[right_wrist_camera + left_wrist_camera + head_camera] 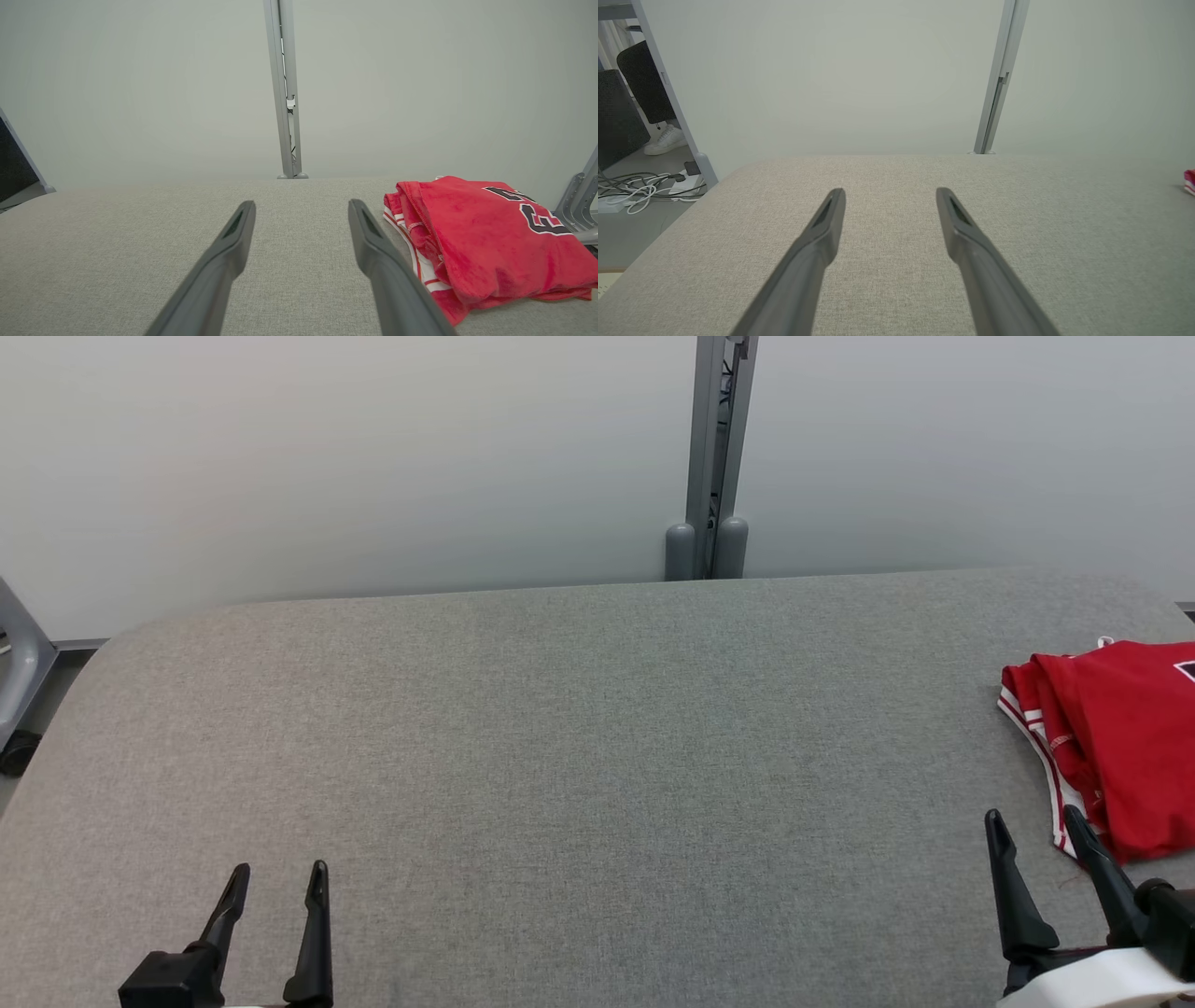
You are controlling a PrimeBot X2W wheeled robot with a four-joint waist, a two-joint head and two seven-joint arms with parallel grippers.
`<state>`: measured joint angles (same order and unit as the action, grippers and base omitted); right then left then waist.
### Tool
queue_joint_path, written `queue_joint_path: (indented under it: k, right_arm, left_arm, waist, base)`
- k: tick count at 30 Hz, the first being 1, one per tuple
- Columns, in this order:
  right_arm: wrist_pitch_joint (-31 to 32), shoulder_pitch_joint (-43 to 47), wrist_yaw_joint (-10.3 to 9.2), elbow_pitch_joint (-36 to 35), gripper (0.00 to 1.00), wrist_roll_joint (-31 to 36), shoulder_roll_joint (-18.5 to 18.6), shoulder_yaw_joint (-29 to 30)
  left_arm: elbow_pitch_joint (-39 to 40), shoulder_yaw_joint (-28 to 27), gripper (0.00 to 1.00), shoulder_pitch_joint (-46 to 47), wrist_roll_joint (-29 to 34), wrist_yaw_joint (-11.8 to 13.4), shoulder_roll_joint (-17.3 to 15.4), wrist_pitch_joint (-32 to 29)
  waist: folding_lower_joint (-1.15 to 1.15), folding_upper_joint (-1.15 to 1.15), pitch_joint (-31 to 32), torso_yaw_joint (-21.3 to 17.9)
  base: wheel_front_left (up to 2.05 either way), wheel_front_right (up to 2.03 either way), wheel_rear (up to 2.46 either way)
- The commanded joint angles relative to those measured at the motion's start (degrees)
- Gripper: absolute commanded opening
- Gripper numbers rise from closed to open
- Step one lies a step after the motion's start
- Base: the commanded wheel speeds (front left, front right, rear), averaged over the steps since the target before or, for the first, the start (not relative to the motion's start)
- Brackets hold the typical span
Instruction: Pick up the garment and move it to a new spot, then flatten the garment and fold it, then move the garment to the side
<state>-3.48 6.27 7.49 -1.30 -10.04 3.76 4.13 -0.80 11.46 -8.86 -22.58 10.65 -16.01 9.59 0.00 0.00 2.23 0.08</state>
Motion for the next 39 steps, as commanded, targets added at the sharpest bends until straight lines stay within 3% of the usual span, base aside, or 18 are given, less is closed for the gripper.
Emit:
queue_joint_path:
  k: [1,34,35,39]
  right_arm:
    - [0.3,0.5,0.01,-0.4,1.00,0.4,0.1,0.0]
    - [0.2,1.0,0.01,-0.6,1.00,0.4,-0.4,0.7]
    - [0.4,0.8,0.00,-0.2,0.00,0.3,-0.5,0.6]
    - [0.9,0.2,0.00,1.2,0.00,-2.8,-0.7,0.7]
  left_arm:
    - [-0.2,0.0,1.00,0.3,-0.1,0.2,-0.4,0.2]
    - [-1.5,0.9,1.00,1.8,-0.7,-0.1,-1.3,1.5]
    - [-1.6,0.9,0.00,0.9,-0.8,-0.1,-0.8,1.1]
    - [-2.2,0.5,0.00,0.9,-3.5,-0.7,0.0,0.5]
  waist:
    - [0.00,0.00,0.0,0.0]
    - [0.00,0.00,-0.4,0.8]
    - [0.00,0.00,-0.4,0.8]
    - [0.00,0.00,-0.5,0.7]
  base:
    - [0.00,0.00,0.00]
    - [0.00,0.00,0.00]
    - [0.00,0.00,0.00]
    - [0.00,0.00,0.00]
